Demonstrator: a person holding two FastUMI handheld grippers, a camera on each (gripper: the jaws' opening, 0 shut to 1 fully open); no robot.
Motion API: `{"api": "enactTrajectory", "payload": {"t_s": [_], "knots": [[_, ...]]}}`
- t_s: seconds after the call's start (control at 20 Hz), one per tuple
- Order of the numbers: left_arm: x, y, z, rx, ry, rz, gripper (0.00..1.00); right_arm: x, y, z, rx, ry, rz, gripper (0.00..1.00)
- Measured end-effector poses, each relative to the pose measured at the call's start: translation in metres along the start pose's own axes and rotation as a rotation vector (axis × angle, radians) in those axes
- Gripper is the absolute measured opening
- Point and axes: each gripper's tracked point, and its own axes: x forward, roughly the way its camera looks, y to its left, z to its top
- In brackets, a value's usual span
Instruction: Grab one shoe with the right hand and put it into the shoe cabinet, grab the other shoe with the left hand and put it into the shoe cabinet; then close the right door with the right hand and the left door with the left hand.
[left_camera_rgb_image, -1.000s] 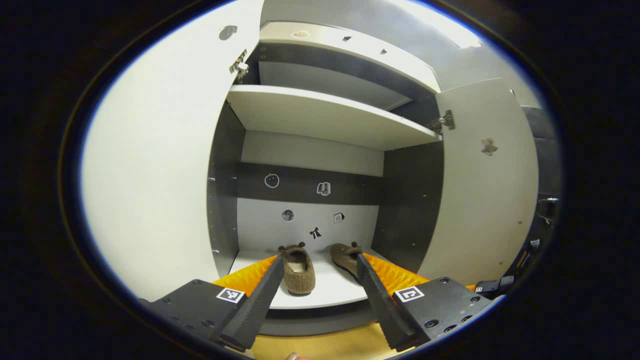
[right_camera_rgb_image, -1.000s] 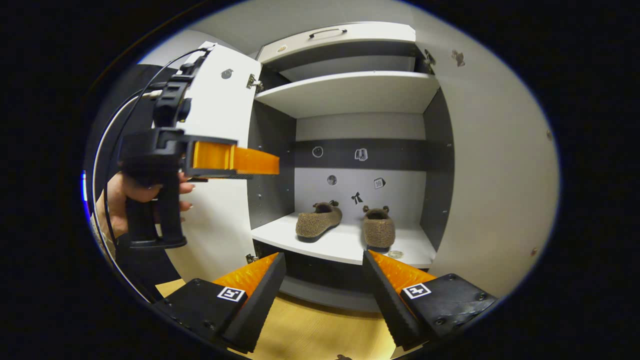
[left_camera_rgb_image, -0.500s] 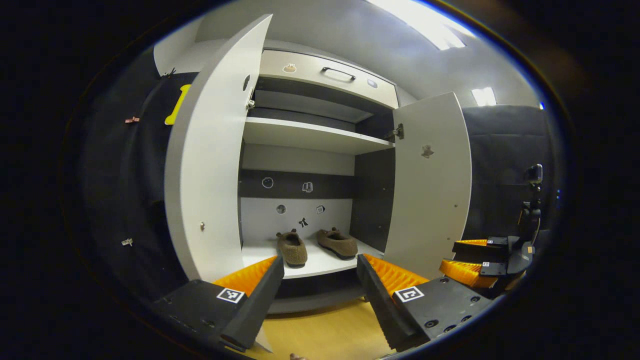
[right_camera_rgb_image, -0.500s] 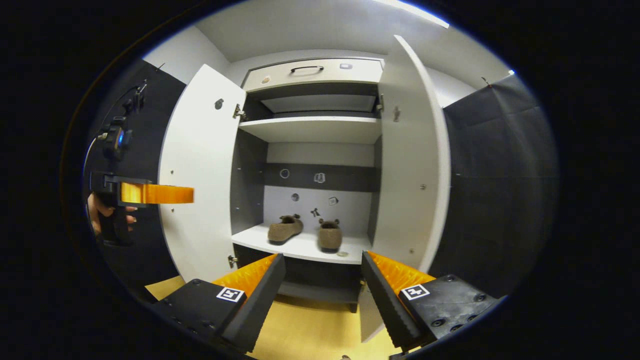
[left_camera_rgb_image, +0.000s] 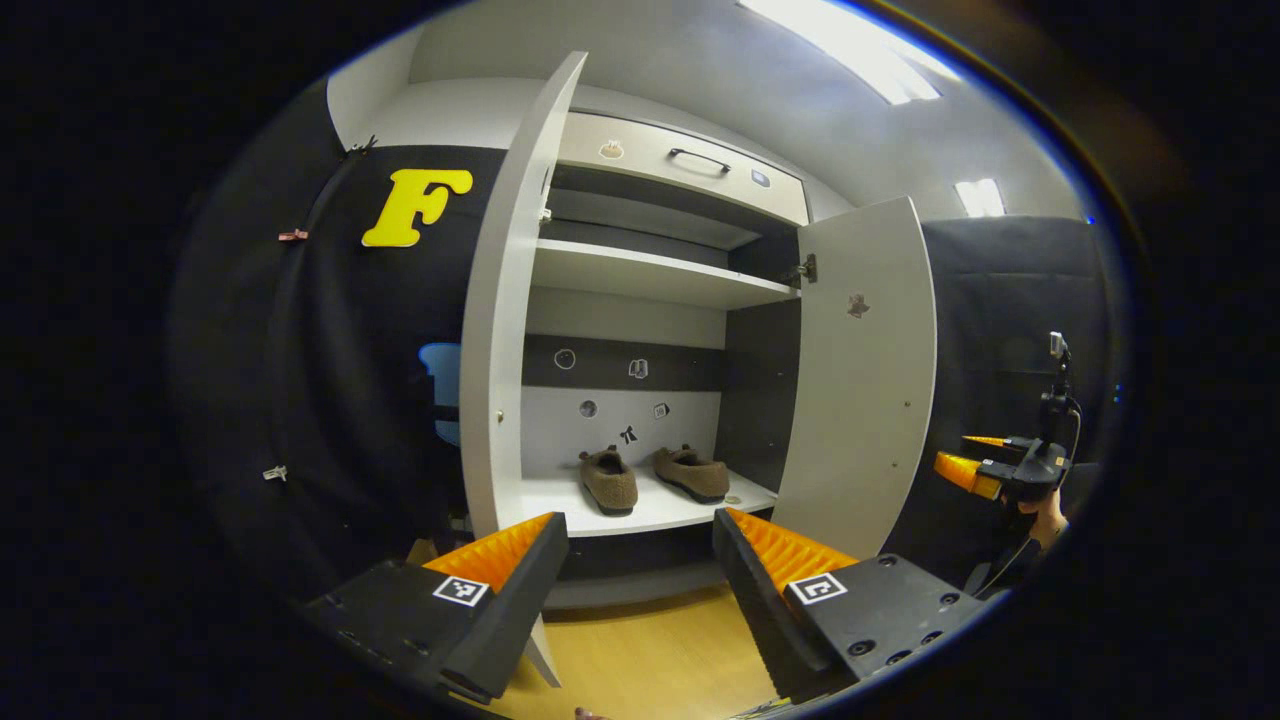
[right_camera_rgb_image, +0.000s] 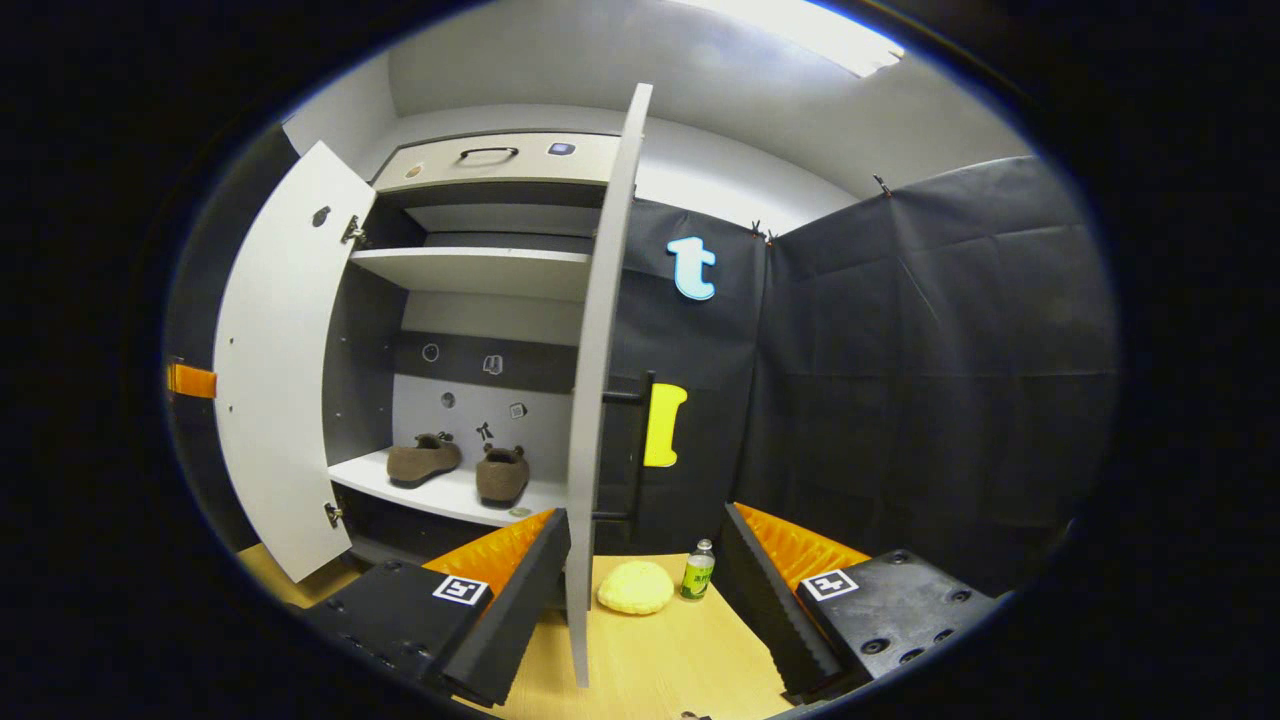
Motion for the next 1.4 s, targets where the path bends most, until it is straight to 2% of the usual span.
{"api": "enactTrajectory", "payload": {"t_s": [0.05, 0.25, 0.45, 0.55, 0.6, 0.75, 0.9, 0.95, 1.0, 1.15, 1.25, 1.4], "knots": [[-0.003, 0.007, 0.002, 0.001, -0.004, 0.019, 0.93, 0.008, -0.007, 0.001, 0.002, -0.004, -0.007, 0.98], [-0.019, 0.037, 0.006, 0.007, -0.014, 0.102, 0.93, 0.036, -0.02, 0.004, 0.026, -0.011, -0.012, 0.98], [-0.037, 0.067, 0.005, 0.01, -0.016, 0.196, 0.93, 0.045, -0.008, 0.005, 0.031, -0.026, 0.032, 1.0], [-0.046, 0.08, 0.005, 0.008, -0.015, 0.233, 0.93, 0.045, -0.001, 0.005, 0.026, -0.026, 0.041, 0.9], [-0.05, 0.086, 0.005, 0.003, -0.014, 0.247, 0.93, 0.043, 0.003, 0.007, 0.03, -0.028, 0.047, 0.95], [-0.058, 0.108, 0.006, -0.017, -0.021, 0.291, 0.93, 0.04, 0.023, 0.007, 0.056, -0.021, 0.077, 0.95], [-0.061, 0.13, 0.003, -0.048, -0.022, 0.332, 0.93, 0.04, 0.062, 0.006, 0.098, -0.009, 0.163, 0.95], [-0.06, 0.135, 0.002, -0.061, -0.024, 0.341, 0.93, 0.04, 0.077, 0.005, 0.109, -0.007, 0.202, 0.9], [-0.06, 0.14, 0.002, -0.076, -0.028, 0.351, 0.93, 0.039, 0.094, 0.005, 0.122, -0.002, 0.241, 0.95], [-0.054, 0.144, -0.002, -0.127, -0.025, 0.34, 0.94, 0.039, 0.149, 0.0, 0.115, 0.007, 0.361, 0.95], [-0.055, 0.143, -0.001, -0.12, -0.023, 0.339, 0.94, 0.033, 0.187, -0.006, 0.118, 0.044, 0.453, 0.95], [-0.052, 0.142, 0.0, -0.074, -0.02, 0.33, 0.94, 0.026, 0.212, -0.009, 0.086, 0.058, 0.507, 0.98]]}}
